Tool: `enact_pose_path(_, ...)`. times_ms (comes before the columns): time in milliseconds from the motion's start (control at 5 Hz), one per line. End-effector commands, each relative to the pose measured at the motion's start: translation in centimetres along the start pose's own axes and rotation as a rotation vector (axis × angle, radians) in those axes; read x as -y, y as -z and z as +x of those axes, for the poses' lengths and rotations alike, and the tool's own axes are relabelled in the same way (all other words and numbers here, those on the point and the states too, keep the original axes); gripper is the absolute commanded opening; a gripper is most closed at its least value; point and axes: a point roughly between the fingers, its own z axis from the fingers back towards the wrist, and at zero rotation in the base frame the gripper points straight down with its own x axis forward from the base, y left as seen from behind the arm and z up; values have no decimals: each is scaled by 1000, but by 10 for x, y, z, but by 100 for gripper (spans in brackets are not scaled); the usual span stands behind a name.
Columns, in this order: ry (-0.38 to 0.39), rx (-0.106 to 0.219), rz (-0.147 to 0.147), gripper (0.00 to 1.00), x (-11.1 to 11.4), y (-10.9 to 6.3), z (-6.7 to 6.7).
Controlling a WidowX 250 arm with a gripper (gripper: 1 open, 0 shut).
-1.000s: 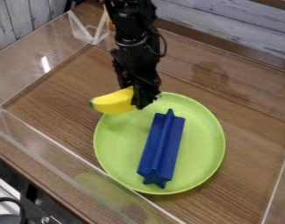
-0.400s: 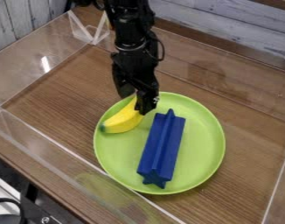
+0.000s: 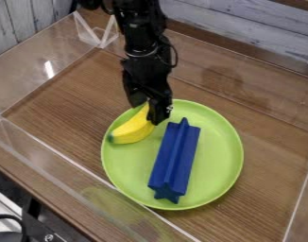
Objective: Put the banana in the green plate
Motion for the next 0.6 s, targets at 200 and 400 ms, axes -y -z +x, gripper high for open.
enact_pose_path(200,-9,-6,15,100,-10,1,-4)
enact_pose_path(400,-8,-14,16,100,-12,3,-5)
